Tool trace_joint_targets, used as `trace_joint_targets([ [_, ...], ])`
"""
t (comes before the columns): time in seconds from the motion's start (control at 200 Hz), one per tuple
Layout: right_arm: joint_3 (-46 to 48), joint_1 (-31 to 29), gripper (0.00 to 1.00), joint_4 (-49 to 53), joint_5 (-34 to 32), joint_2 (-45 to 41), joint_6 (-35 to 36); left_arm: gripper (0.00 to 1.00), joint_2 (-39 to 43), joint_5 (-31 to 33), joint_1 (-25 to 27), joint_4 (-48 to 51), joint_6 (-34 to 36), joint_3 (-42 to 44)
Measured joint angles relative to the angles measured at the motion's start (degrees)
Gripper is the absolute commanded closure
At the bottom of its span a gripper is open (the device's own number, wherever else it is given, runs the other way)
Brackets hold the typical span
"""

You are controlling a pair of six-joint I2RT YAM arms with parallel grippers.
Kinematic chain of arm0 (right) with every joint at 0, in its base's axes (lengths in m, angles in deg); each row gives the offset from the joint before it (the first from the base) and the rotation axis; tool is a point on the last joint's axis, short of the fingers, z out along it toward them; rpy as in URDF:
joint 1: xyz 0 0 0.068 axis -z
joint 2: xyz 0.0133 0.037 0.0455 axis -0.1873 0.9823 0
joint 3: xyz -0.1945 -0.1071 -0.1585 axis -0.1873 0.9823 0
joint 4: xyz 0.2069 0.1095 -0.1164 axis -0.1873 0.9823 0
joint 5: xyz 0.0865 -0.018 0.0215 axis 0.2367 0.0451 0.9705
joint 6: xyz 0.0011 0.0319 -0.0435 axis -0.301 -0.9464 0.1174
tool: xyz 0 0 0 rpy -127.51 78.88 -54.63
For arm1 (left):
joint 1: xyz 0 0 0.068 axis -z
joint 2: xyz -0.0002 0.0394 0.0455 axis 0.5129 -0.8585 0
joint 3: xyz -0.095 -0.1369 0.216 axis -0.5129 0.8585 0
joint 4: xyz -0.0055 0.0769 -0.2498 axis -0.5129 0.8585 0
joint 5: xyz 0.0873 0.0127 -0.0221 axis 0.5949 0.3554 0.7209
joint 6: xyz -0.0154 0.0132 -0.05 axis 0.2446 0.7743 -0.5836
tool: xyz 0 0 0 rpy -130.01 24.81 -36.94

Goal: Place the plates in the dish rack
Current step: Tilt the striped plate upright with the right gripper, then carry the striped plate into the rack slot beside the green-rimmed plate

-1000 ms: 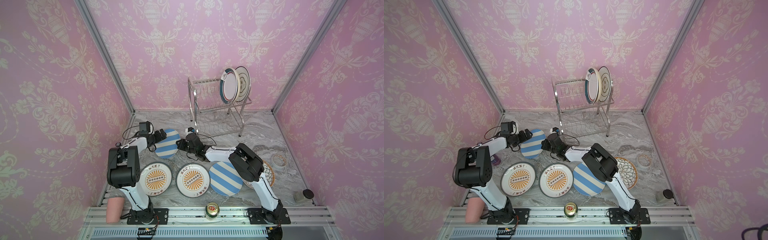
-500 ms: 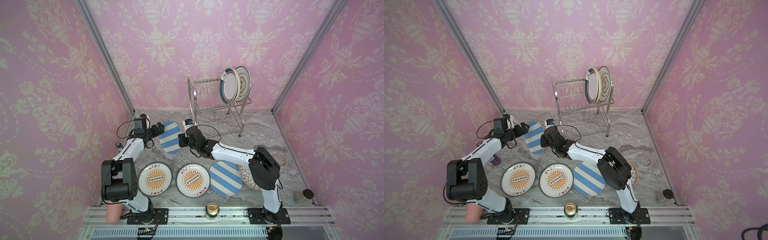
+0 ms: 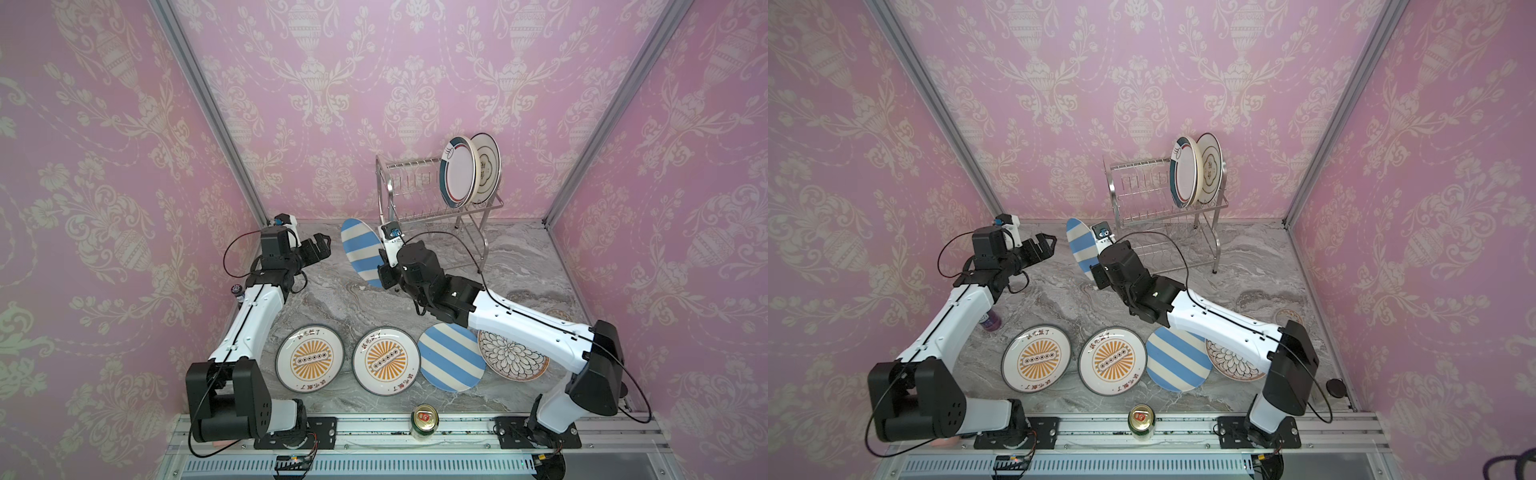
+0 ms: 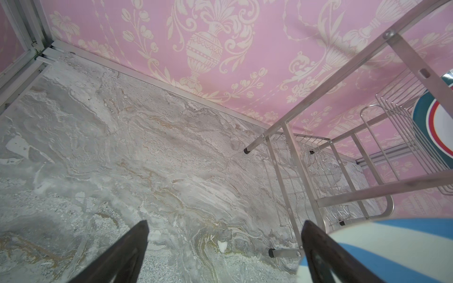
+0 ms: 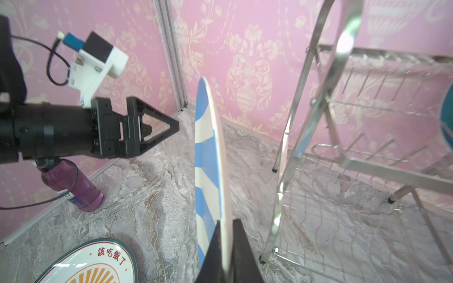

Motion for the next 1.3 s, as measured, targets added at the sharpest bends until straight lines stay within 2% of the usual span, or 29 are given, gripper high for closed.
trace_joint_targets([
  [0.24,1.77,0.42,1.00,4.15,-1.20,-12.02,2.93,0.01,0.07,-0.48,3.23,3.48,0.28,-0.90],
  [0.525,0.57,2.16,1.00,13.29,-3.43,-17.99,4.55,0.01,-0.11,-0.90,8.66,7.67,1.79,-3.82],
  [0.766,-1.55,6.05,1.00,16.94,-6.51,-24.48,4.98,0.01,-0.13,-2.99,9.44,8.33,2.86,-4.39],
  [0.926,-7.08,9.68,1.00,15.54,-9.31,-22.21,7.65,0.01,-0.15,-5.11,10.54,8.83,3.43,-4.46],
  [1.301,-14.75,18.95,1.00,8.41,-7.61,-7.63,10.86,0.01,0.90,-6.88,10.62,10.82,3.65,-4.44],
])
